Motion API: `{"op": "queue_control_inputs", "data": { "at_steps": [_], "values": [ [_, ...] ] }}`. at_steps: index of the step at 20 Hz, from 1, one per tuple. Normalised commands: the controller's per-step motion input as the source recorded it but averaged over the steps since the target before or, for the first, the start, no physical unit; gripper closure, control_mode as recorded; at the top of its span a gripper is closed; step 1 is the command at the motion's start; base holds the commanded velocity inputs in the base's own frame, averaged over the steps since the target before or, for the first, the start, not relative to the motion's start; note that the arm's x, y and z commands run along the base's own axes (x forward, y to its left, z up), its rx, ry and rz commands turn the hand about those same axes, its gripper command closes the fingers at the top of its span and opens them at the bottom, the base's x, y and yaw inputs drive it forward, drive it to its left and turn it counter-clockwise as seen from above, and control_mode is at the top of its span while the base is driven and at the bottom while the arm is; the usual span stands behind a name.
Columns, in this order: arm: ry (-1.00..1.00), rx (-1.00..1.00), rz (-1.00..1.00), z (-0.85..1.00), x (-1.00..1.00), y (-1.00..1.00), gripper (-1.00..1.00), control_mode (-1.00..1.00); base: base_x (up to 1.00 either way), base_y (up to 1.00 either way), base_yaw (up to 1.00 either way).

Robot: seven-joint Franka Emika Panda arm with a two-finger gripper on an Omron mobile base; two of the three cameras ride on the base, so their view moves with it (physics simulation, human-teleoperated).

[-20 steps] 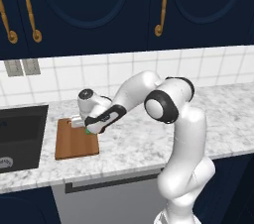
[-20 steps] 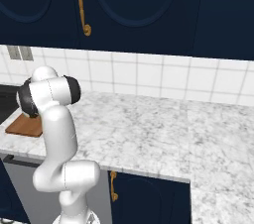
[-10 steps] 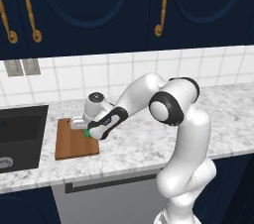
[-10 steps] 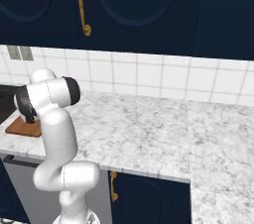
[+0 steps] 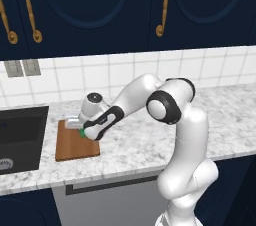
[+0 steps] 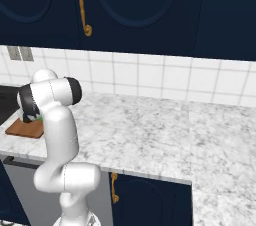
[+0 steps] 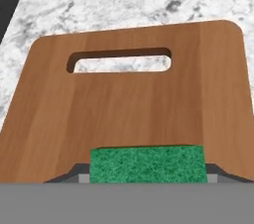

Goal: Pick up the sponge from the counter and clean the cutting board by briefly scrubbing or pressing down on the cutting board. Once finished, release the sponge.

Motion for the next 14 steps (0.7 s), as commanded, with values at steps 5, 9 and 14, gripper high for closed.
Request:
{"op": "queue_control_inputs", "data": {
  "at_steps": [5, 9, 14],
  "values": [
    [0.00, 0.00, -0.05, -0.02, -0.17, 0.80, 1.00, -1.00, 0.00, 0.00, 0.00],
    [0.00, 0.06, -0.11, -0.02, -0.27, 0.54, 1.00, -1.00, 0.00, 0.00, 0.00],
    [0.00, 0.06, -0.11, -0.09, -0.50, 0.16, 1.00, -1.00, 0.00, 0.00, 0.00]
  ]
}}
